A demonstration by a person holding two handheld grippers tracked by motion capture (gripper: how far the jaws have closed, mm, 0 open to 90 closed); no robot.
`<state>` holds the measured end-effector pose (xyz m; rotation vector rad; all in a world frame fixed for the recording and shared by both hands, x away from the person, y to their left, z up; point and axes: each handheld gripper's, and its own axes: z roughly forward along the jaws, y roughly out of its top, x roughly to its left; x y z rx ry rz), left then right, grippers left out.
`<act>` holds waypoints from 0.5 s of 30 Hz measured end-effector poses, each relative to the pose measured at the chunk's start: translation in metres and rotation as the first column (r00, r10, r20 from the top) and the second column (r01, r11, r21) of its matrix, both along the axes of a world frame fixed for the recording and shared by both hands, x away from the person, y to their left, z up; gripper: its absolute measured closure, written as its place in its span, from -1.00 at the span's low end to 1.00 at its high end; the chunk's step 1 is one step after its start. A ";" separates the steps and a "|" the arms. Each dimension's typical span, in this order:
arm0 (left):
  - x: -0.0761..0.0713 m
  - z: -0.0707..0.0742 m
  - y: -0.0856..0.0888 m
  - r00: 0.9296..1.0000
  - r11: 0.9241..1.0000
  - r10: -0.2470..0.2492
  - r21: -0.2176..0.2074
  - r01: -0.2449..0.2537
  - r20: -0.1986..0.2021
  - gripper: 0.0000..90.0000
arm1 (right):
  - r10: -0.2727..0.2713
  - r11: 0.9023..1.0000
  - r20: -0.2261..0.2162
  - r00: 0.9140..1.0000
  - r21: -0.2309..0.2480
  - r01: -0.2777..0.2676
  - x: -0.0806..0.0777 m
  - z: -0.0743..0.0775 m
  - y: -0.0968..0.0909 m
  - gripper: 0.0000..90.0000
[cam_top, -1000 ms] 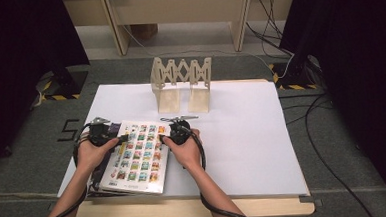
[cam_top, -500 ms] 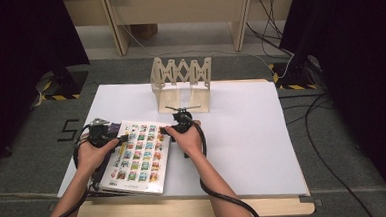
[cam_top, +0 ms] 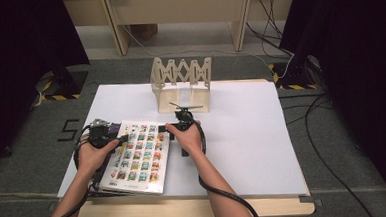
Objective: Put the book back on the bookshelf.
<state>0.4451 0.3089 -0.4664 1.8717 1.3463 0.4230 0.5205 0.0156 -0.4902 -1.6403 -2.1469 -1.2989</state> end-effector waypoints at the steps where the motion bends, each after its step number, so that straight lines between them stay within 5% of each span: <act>1: 0.000 0.000 0.000 1.000 1.000 0.003 -0.004 -0.003 -0.001 0.03 | -0.002 1.000 0.001 1.000 0.003 0.002 0.001 0.000 0.000 -0.23; 7: 0.000 -0.001 0.000 1.000 1.000 0.004 -0.006 -0.004 0.004 0.03 | 0.004 1.000 -0.009 1.000 0.005 -0.004 0.004 0.000 0.004 -0.25; 12: -0.001 -0.001 0.000 1.000 1.000 0.014 0.006 -0.014 0.009 0.02 | -0.017 1.000 0.017 1.000 0.003 0.017 0.003 0.010 -0.001 0.11; 15: -0.001 0.000 -0.001 1.000 1.000 0.015 0.018 -0.016 0.012 0.02 | -0.007 1.000 0.060 0.998 -0.002 0.007 -0.001 0.021 -0.001 0.16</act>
